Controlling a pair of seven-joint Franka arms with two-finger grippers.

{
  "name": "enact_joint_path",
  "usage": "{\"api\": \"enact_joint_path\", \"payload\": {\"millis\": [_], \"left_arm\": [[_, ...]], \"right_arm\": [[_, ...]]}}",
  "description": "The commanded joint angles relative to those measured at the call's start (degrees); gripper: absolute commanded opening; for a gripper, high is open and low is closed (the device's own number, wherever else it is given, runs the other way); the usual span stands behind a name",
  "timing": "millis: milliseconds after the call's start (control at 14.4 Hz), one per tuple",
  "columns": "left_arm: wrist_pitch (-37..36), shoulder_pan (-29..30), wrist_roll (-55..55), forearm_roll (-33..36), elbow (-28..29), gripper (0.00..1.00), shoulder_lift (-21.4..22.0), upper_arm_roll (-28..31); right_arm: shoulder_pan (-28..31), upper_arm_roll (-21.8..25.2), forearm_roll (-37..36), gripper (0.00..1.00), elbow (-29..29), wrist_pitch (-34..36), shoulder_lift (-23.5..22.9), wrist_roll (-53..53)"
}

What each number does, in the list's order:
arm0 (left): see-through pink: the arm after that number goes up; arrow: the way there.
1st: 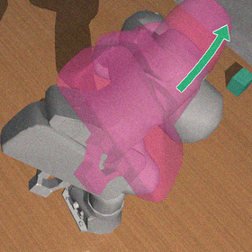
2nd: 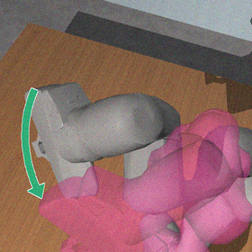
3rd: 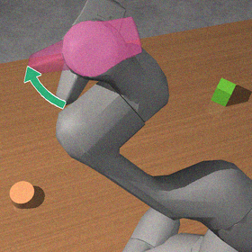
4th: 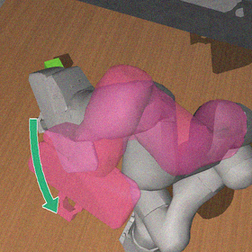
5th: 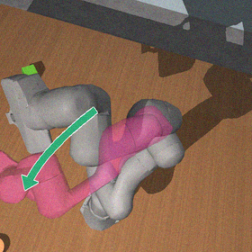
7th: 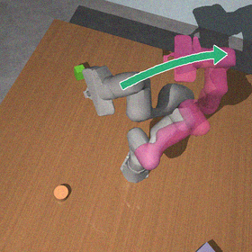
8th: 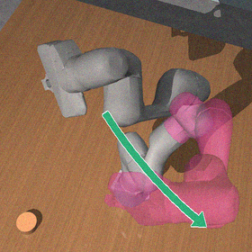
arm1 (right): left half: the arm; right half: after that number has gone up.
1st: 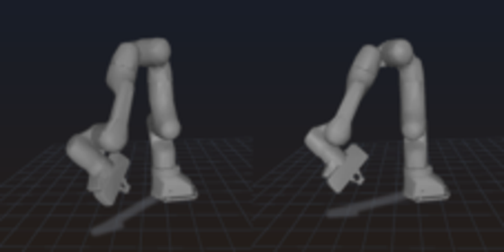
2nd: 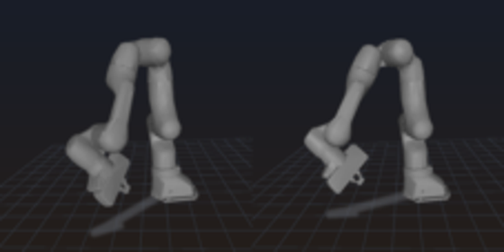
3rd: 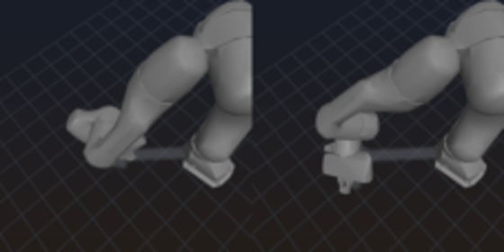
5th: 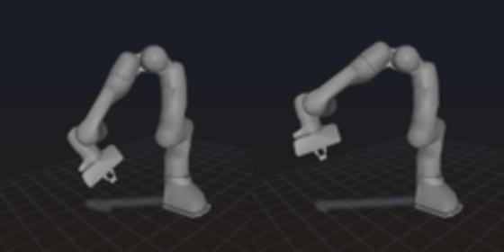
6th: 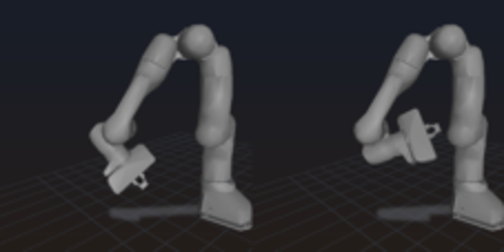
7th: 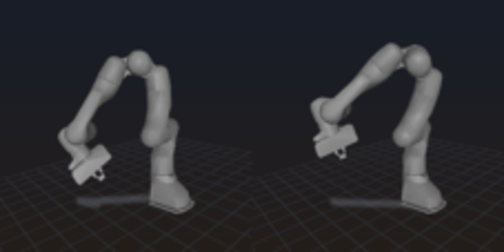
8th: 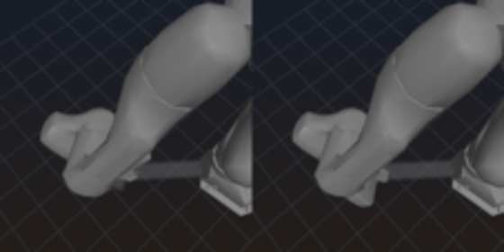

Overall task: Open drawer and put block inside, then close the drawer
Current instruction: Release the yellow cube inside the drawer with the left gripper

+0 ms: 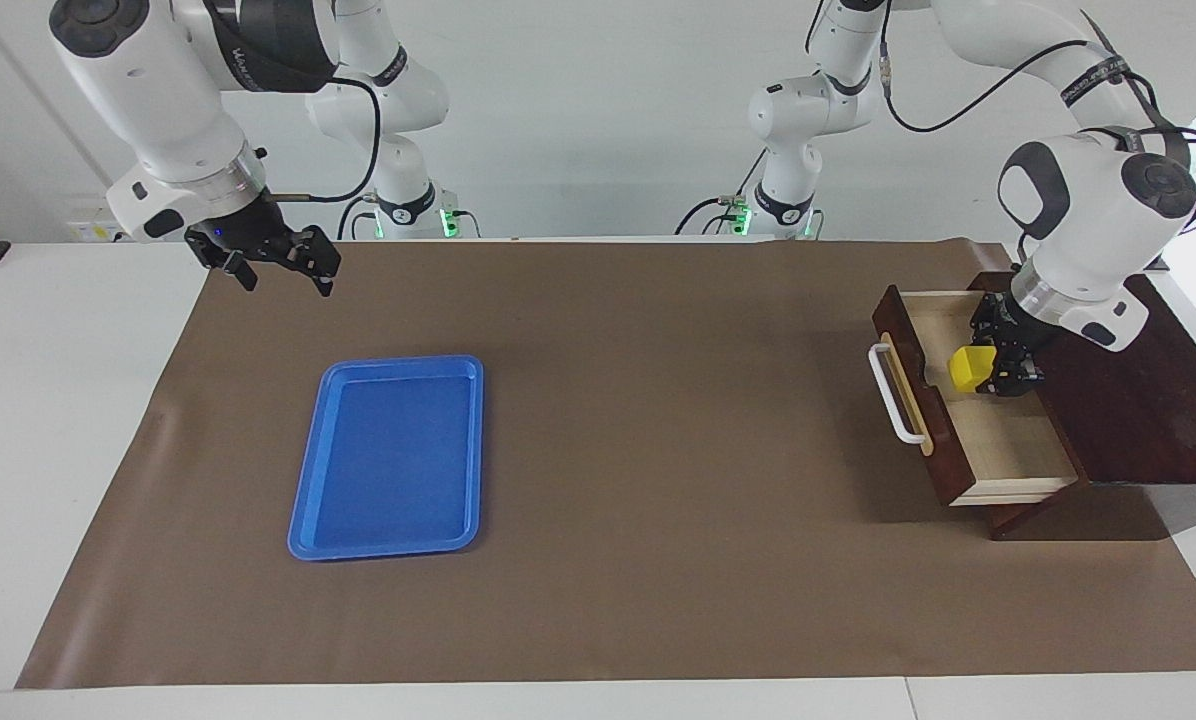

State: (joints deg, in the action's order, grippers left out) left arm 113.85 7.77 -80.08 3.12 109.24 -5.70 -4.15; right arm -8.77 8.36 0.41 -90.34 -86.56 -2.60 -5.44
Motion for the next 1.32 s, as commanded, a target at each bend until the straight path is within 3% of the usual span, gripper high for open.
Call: {"api": "enact_joint_path", "payload": {"millis": [0,485,555,624,693,832,901,971,1248], "left_arm": [[2.9,0.2,-0.6,-0.8,4.7,0.00,3.1,0.1],[5.8,0.5,-0.4,-0.8,7.8,0.00,4.0,0.1],[6.8,0.5,-0.4,-0.8,8.6,0.06,4.4,0.2],[7.0,0.5,-0.3,-0.8,8.6,0.23,4.5,0.2],[7.0,0.5,-0.2,-0.7,8.4,0.31,4.4,0.2],[7.0,0.6,-0.2,-0.8,8.1,0.59,4.2,0.2],[6.9,0.6,-0.2,-0.8,7.8,0.89,4.1,0.2],[6.5,0.6,-0.4,-0.7,6.7,1.00,3.8,0.2],[-4.9,-0.8,-1.1,-1.7,-6.6,1.00,-0.5,-0.1]], "right_arm": [[0.4,-0.5,-0.9,1.00,-2.3,-1.1,1.8,2.5],[0.9,-0.4,-0.9,1.00,-2.7,-0.8,2.1,3.6],[1.0,-0.4,-0.9,1.00,-2.7,-0.8,2.1,3.7],[1.0,-0.4,-1.0,1.00,-2.7,-0.9,2.1,3.6],[1.0,-0.4,-1.1,1.00,-2.7,-0.9,2.1,3.6],[0.9,-0.4,-1.8,1.00,-2.7,-1.2,2.0,3.6],[0.9,-0.4,-1.8,1.00,-2.7,-1.2,2.1,3.6],[0.9,-0.4,-1.9,1.00,-2.7,-1.2,2.1,3.6],[0.9,-0.5,-2.6,1.00,-2.7,-1.4,2.1,4.6]]}}
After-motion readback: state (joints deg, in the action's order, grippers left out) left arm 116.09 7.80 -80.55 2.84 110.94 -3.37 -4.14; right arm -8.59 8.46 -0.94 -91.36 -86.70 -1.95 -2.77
